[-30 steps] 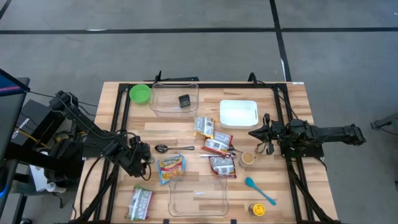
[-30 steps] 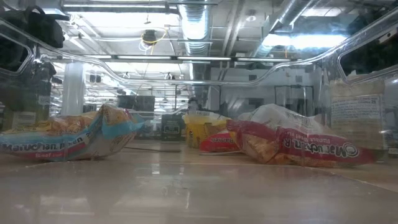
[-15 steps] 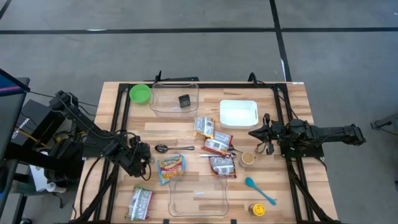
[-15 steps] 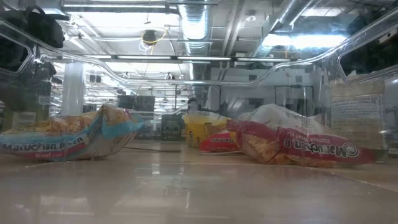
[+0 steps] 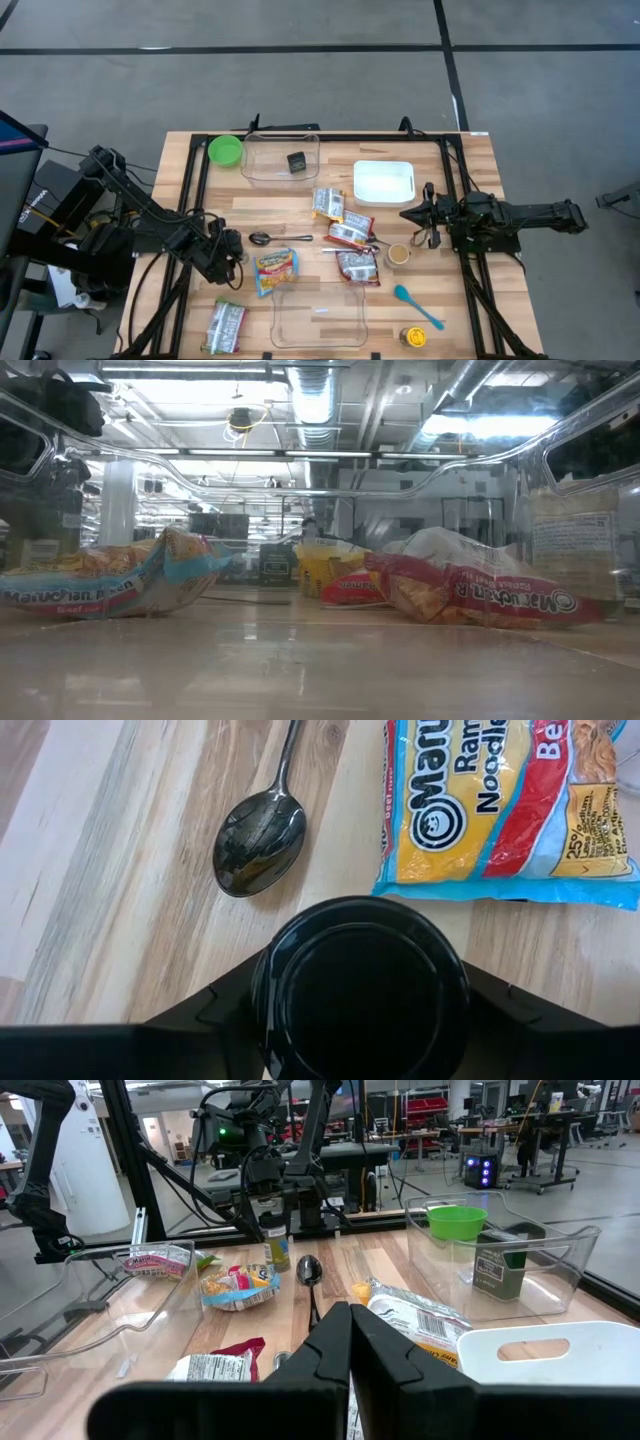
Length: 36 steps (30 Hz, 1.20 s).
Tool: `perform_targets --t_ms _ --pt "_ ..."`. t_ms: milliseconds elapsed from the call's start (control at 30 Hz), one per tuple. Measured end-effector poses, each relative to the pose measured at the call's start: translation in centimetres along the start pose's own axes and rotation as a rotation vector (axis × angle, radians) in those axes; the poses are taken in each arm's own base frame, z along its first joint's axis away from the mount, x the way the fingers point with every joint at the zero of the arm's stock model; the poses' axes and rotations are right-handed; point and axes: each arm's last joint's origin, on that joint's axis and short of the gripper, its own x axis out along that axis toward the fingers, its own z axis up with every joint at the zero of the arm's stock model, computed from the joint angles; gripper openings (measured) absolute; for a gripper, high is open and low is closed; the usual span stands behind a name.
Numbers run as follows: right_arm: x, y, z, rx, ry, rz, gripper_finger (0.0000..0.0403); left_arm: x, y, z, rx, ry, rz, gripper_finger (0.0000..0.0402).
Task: Pick & Place Food Item
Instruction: Put the green seasoning bottle into the top transparent bin
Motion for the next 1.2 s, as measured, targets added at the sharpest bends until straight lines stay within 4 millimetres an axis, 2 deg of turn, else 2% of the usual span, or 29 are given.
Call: perform_targets --t_ms 133,367,600,800,1033,1200 --pt "0.0 0.0 0.0 0.0 0.0 0.0 0.0 0.0 0.01 0.0 0.0 -0.001 0.0 0.0201" --pt "0.0 0.0 0.0 0.0 0.0 0.0 0.0 0.0 0.0 0.0 0.0 -0.001 0.0 0.0218" --pt "0.0 0.0 0.0 0.0 0.0 0.0 0.0 0.0 0.0 0.01 0.0 -0.001 0.0 0.0201" --pt "0.0 0.0 0.0 0.0 0.0 0.0 0.0 0.0 0.0 0.01 -0.001 -0.001 0.0 0.0214" --pt "0.0 0.0 0.0 0.0 0.0 0.0 0.0 0.0 0.0 0.01 -0.001 -0.003 0.001 0.0202" --pt "0.0 0.0 0.0 0.0 0.0 0.0 0.0 0.0 0.02 0.03 0.0 -0.01 0.007 0.0212"
